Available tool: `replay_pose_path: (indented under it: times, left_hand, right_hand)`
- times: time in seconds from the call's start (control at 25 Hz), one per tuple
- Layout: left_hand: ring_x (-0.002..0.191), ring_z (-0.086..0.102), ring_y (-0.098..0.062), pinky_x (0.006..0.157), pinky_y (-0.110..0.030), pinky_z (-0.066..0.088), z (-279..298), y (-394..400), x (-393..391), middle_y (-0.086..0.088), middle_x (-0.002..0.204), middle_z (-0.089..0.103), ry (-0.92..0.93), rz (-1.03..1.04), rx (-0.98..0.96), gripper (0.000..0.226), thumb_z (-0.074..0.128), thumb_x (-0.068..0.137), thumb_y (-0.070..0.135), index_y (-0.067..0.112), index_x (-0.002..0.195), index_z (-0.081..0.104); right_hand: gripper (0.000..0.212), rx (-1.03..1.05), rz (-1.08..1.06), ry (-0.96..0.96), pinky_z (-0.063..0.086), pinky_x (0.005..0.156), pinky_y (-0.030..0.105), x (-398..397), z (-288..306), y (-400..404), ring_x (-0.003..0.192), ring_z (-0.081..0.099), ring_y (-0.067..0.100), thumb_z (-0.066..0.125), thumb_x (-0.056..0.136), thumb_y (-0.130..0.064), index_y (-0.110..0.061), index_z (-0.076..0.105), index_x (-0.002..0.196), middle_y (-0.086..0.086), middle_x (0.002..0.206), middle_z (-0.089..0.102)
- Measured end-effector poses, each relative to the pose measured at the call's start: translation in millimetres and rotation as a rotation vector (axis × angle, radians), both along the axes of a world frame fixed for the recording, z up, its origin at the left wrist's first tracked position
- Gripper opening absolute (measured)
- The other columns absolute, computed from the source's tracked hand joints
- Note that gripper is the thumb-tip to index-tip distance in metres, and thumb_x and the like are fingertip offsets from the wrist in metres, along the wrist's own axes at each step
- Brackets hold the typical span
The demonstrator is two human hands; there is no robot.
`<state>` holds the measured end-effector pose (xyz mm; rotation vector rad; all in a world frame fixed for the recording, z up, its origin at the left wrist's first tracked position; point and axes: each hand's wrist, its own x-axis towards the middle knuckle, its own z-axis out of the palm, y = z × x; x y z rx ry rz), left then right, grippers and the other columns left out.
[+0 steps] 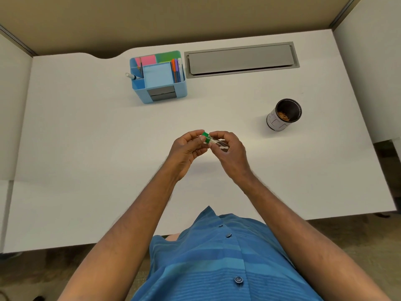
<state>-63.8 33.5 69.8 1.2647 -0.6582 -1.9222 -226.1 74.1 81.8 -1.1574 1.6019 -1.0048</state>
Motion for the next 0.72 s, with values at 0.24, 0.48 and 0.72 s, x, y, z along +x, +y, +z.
replay_pose_path:
  times: [0.24, 0.48, 0.72]
  left_hand:
    - [0.095, 0.077, -0.022, 0.086, -0.03, 0.062, 3.2, -2.5, 36.0, -0.011, 0.104, 0.08, -0.015, -0.096, -0.037, 0.023, 0.072, 0.094, 0.015, 0.006, 0.116, 0.074]
    - [0.092, 0.078, -0.023, 0.08, -0.029, 0.063, 1.8, -3.7, 62.2, -0.015, 0.102, 0.08, -0.052, -0.108, -0.026, 0.028, 0.077, 0.09, 0.021, 0.003, 0.112, 0.075]
    - [0.096, 0.078, -0.026, 0.078, -0.029, 0.063, -0.4, -11.8, 77.5, -0.017, 0.105, 0.08, -0.012, -0.076, 0.025, 0.036, 0.081, 0.085, 0.027, 0.003, 0.111, 0.074]
  right_hand:
    - [0.024, -0.029, 0.082, 0.051, 0.052, 0.083, 0.007, 20.5, 2.9, -1.4, 0.099, 0.066, -0.01, 0.073, 0.095, -0.015, -0.022, 0.073, 0.118, -0.006, 0.116, 0.071]
    - [0.027, -0.114, 0.153, 0.167, 0.052, 0.088, 0.011, 42.7, 5.8, -3.5, 0.102, 0.069, 0.005, 0.073, 0.094, -0.008, -0.019, 0.072, 0.119, -0.005, 0.115, 0.073]
    - [0.031, -0.19, 0.192, 0.235, 0.058, 0.094, 0.031, 61.2, 9.2, -16.1, 0.108, 0.069, 0.017, 0.073, 0.091, -0.005, -0.017, 0.068, 0.119, -0.004, 0.116, 0.072]
